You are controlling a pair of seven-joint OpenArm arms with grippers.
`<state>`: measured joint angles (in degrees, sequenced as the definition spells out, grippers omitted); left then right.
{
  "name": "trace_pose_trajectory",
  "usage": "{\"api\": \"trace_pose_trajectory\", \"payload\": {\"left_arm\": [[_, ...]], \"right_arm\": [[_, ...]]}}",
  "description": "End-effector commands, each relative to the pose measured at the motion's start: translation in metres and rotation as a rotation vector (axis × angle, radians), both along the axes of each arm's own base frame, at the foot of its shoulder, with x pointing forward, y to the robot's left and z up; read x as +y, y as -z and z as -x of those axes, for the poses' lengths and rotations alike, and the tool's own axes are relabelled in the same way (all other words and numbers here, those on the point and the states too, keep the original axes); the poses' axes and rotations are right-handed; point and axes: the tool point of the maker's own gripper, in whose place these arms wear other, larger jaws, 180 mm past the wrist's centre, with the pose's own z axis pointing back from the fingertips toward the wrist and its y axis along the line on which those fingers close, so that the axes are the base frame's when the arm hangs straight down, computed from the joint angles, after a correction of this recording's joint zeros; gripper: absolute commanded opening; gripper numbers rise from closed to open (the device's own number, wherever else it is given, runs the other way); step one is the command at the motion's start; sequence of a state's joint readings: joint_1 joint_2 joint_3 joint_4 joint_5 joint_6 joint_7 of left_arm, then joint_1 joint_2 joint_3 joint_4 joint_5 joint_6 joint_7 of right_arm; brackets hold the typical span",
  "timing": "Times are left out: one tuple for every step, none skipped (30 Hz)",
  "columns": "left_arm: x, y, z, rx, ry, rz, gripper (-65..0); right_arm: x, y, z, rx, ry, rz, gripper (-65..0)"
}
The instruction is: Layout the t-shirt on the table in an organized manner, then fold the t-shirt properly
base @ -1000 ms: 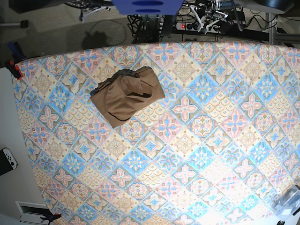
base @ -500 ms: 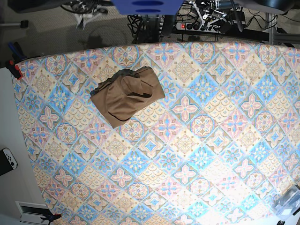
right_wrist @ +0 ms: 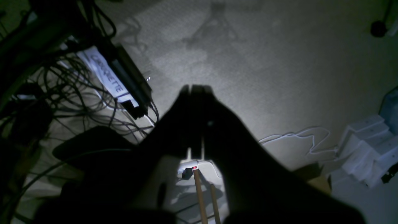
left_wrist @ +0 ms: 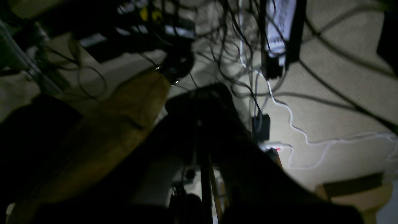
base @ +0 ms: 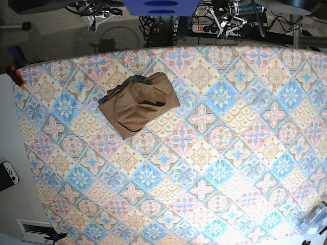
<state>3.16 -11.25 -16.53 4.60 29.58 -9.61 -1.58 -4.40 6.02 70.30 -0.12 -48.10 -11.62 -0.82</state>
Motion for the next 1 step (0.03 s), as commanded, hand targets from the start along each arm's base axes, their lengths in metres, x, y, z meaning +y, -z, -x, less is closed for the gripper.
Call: {"api": "trace_pose_trajectory", "payload": {"left_arm": [[0.003,-0.0006,0.0049,0.011,0.001,-0.005,-65.0]], "right_arm": [[-0.0081,-0.0013,-0.002,-0.004,0.002,0.019,-65.0]]}}
